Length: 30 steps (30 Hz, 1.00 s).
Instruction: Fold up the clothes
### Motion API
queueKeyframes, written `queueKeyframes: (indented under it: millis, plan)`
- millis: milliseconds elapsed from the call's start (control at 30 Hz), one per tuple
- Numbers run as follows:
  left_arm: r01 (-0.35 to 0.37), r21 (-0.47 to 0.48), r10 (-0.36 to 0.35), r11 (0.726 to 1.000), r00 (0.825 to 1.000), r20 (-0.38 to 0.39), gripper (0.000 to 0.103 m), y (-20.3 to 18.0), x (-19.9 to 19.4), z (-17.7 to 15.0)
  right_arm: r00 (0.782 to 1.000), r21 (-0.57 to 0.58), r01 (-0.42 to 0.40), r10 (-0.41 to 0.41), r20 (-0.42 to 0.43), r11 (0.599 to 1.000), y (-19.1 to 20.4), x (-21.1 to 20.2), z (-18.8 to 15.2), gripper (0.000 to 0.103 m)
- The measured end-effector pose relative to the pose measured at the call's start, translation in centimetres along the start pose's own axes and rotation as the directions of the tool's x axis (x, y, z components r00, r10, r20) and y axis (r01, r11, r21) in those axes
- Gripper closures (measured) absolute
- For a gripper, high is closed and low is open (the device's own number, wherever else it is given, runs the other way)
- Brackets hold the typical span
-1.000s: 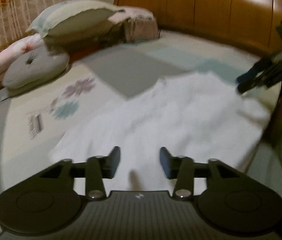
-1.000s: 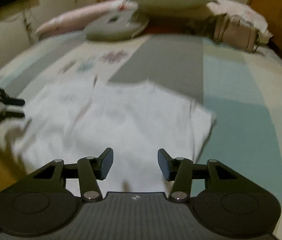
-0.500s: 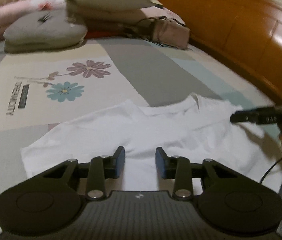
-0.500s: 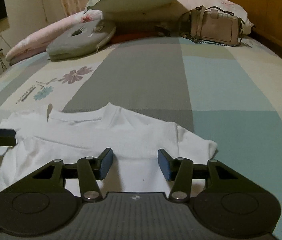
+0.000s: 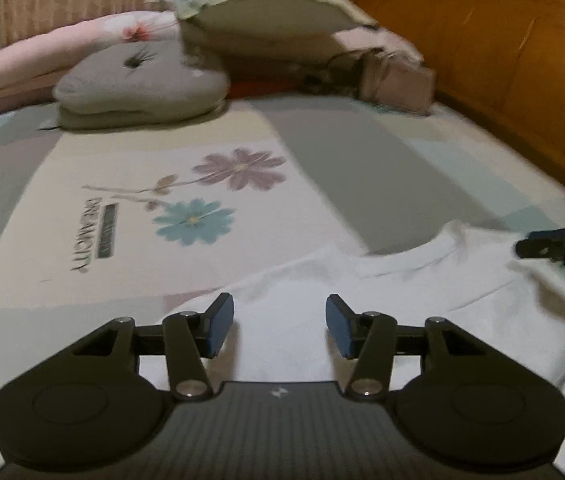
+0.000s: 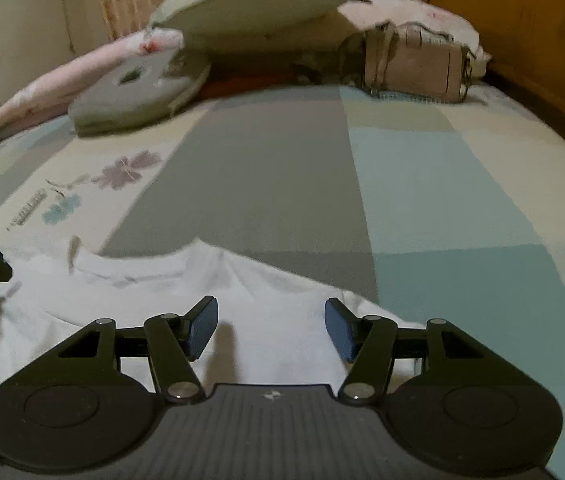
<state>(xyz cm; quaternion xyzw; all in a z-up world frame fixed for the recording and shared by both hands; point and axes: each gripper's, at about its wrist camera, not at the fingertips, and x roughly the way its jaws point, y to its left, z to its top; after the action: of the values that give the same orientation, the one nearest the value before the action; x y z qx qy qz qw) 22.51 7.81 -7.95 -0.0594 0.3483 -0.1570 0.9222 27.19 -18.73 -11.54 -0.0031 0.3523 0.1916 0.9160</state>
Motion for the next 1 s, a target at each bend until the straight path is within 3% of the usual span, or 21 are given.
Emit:
queueKeyframes:
  millis: [100,267,400,433,500,700,767,867,1000]
  plan:
    - [0.015,-0.01,-0.015,1.0,1.0,-0.002,0.047,0.3,0.5,0.6,0.999,-0.01,-0.047,0.047,0.012,0.999,0.8,-0.3,0.5,0.021]
    - [0.136,-0.034,-0.138,0.99,0.987,-0.081,0.043,-0.1,4.3,1.3,0.992,-0.008,-0.12,0.119,-0.046,0.993,2.1,3.1,1.6,0.021]
    - [0.107,-0.074,-0.114,0.992,0.989,-0.098,0.043,0.3,7.1,1.4,0.991,-0.012,-0.104,0.103,-0.081,0.994,2.0,6.3,1.9,0.016]
    - [0.099,-0.085,-0.107,0.991,0.99,-0.091,0.043,0.4,7.4,1.6,0.992,-0.009,-0.102,0.101,-0.081,0.995,1.9,6.1,1.9,0.011]
    - [0.083,-0.1,-0.091,0.992,0.993,-0.078,0.043,0.6,7.8,2.0,0.992,-0.002,-0.1,0.1,-0.072,0.995,1.7,4.7,1.8,0.011]
    - [0.017,0.03,-0.015,0.999,0.998,-0.068,0.042,-0.9,3.7,2.5,0.994,0.021,-0.094,0.095,-0.047,0.995,1.2,0.7,1.4,0.01]
    - [0.021,0.051,-0.018,0.998,0.998,-0.057,0.034,-1.1,1.3,1.9,0.995,0.029,-0.093,0.094,-0.038,0.995,1.0,-0.7,1.3,0.008]
    - [0.033,0.104,-0.028,0.994,0.998,-0.049,0.033,-1.5,-1.8,-0.1,0.995,0.038,-0.099,0.1,-0.028,0.994,0.9,-2.9,0.5,0.003]
    - [0.035,0.059,-0.03,0.998,0.996,-0.082,0.033,-0.7,-3.4,-3.8,0.991,0.045,-0.117,0.119,-0.06,0.992,1.6,-4.4,-3.1,0.003]
